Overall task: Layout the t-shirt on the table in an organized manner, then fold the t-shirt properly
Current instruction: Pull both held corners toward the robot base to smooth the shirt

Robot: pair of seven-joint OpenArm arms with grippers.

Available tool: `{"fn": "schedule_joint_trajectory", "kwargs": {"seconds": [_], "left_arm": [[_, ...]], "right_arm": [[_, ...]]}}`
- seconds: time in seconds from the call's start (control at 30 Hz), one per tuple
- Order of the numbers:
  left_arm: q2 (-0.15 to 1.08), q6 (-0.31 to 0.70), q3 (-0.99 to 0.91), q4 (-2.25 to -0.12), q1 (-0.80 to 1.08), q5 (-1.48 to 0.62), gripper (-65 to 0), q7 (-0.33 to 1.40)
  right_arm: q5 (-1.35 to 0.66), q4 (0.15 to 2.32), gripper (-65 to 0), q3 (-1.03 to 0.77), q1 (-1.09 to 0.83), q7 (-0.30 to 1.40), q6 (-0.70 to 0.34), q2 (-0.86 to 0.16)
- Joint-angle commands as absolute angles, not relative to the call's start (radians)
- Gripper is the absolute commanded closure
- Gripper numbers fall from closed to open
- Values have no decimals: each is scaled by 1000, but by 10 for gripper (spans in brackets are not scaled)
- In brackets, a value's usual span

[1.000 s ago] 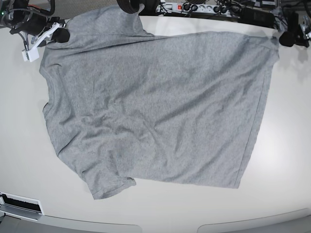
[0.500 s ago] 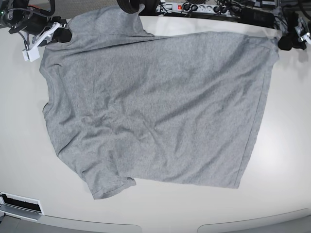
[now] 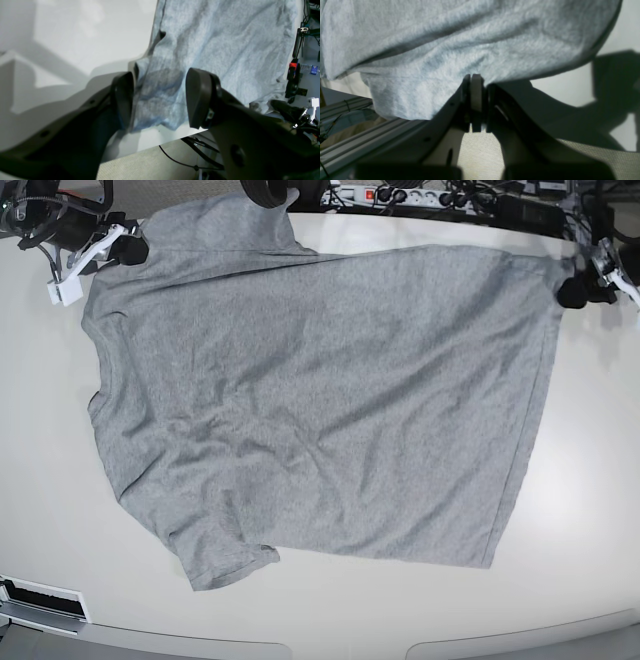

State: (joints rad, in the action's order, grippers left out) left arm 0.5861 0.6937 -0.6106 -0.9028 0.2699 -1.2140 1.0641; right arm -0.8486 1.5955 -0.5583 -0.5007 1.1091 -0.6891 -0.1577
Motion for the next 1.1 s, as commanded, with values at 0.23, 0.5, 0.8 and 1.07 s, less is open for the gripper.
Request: {"fn": "schedule_joint_trajectory", "kwargs": {"seconds": [0.23,0.5,0.8,1.07], "left_arm": [[591,698,-616,-910,314,-1171,-341,1085],[601,698,-616,-910,340,-1182,-340,1082],[570,698,-616,-910,316,-1194,-340,1064],[551,698,-616,-910,316,-1232,-340,1127]], "right_arm": [[-868,1607,0,-564,-504,1105,-698,-171],[-869,1607,0,-564,-504,1104,-698,-192],[-891,1607,0,-564,-504,1105,-698,-198],[-894,1607,0,-564,-504,1105,-698,-198]]}}
